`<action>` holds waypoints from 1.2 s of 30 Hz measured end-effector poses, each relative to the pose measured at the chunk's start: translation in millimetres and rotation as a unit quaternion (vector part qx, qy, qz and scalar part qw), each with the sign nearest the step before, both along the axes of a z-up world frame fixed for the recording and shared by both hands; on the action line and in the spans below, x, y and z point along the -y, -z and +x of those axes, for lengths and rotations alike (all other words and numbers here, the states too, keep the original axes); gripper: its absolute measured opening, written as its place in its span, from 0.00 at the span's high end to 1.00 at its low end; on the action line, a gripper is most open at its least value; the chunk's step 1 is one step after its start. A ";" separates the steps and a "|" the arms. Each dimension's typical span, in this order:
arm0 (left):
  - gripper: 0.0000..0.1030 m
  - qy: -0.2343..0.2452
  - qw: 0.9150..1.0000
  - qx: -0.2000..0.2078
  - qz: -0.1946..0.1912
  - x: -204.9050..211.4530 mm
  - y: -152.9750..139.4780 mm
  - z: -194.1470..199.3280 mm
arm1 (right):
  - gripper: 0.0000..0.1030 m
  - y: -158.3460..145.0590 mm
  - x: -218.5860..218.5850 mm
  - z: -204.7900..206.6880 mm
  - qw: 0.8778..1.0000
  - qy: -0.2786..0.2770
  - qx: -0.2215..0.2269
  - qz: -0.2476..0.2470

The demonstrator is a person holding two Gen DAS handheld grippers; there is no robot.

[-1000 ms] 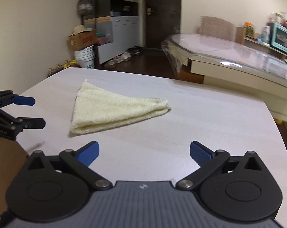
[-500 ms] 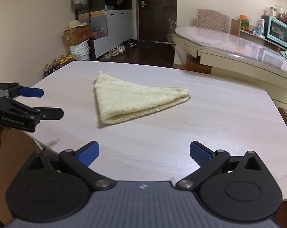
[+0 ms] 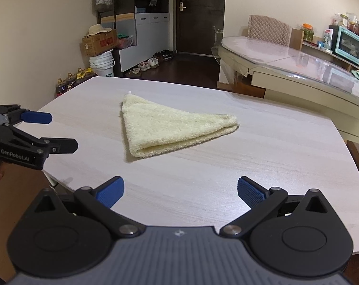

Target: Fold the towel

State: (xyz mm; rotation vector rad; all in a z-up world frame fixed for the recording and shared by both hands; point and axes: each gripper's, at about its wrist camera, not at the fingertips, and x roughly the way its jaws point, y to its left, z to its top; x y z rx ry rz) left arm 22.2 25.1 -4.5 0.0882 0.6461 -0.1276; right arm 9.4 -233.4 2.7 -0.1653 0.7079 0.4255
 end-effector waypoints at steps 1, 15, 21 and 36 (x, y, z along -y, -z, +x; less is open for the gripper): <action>0.00 0.000 1.000 -0.001 0.000 0.9 0.5 0.5 | 0.00 0.5 1.1 0.8 1.000 0.000 -0.001 0.001; 0.00 -0.012 1.000 0.003 -0.001 -6.8 5.1 17.7 | 0.00 -6.9 13.3 45.6 0.999 -0.010 0.011 0.035; 0.00 -0.015 1.000 0.015 -0.005 -13.4 0.2 42.0 | 0.08 -2.3 23.1 103.7 0.997 -0.020 -0.003 0.071; 0.00 -0.019 1.000 0.011 -0.003 -19.1 7.2 68.1 | 0.85 24.4 7.2 175.0 0.997 -0.068 0.015 -0.013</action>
